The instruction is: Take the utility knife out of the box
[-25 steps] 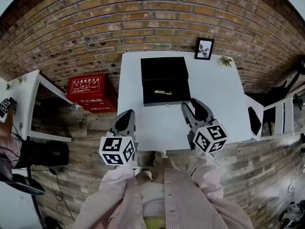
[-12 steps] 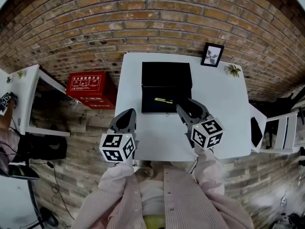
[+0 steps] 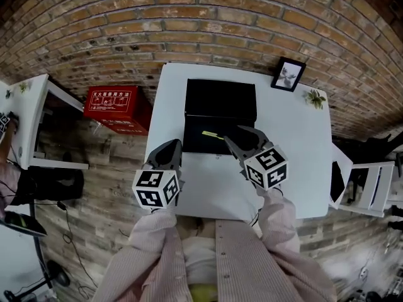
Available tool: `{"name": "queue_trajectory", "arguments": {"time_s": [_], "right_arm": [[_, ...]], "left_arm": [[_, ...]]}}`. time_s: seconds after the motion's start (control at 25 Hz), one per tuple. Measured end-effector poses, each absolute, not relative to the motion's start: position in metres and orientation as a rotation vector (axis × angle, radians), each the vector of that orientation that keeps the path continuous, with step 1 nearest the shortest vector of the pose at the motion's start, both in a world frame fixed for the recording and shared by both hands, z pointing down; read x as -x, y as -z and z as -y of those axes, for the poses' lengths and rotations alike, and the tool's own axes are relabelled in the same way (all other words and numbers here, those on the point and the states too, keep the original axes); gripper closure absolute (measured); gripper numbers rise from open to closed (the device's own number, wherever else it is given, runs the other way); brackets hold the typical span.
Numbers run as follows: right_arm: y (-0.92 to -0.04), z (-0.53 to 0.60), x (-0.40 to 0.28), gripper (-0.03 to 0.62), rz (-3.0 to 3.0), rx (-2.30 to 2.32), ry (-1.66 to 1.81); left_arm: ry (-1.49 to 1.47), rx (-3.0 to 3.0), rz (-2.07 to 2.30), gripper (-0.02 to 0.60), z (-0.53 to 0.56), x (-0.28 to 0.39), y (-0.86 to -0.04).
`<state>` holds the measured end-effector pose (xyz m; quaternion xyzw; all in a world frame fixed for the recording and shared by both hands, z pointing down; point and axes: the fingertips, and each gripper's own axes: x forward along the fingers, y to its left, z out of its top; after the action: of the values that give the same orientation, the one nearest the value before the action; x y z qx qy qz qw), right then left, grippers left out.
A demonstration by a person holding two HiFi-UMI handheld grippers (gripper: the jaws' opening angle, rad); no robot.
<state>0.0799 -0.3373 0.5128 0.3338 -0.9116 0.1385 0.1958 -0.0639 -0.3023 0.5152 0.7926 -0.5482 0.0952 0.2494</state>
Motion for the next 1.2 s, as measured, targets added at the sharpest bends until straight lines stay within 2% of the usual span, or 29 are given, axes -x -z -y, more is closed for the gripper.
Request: {"name": "queue_trajectory", "arguments": {"time_s": [0.76,1.2], "right_arm": [[-0.600,0.344,-0.040,0.451,2.204,-0.398,-0.258],[-0.632,0.342,-0.040,0.451,2.064,-0.300,-0.234]], "left_arm": [[-0.326,-2.158,1.319,0.589,0.329,0.050,-0.550],[-0.338,-2.161,1.267,0.589,0.332,0.047,-0.559]]}}
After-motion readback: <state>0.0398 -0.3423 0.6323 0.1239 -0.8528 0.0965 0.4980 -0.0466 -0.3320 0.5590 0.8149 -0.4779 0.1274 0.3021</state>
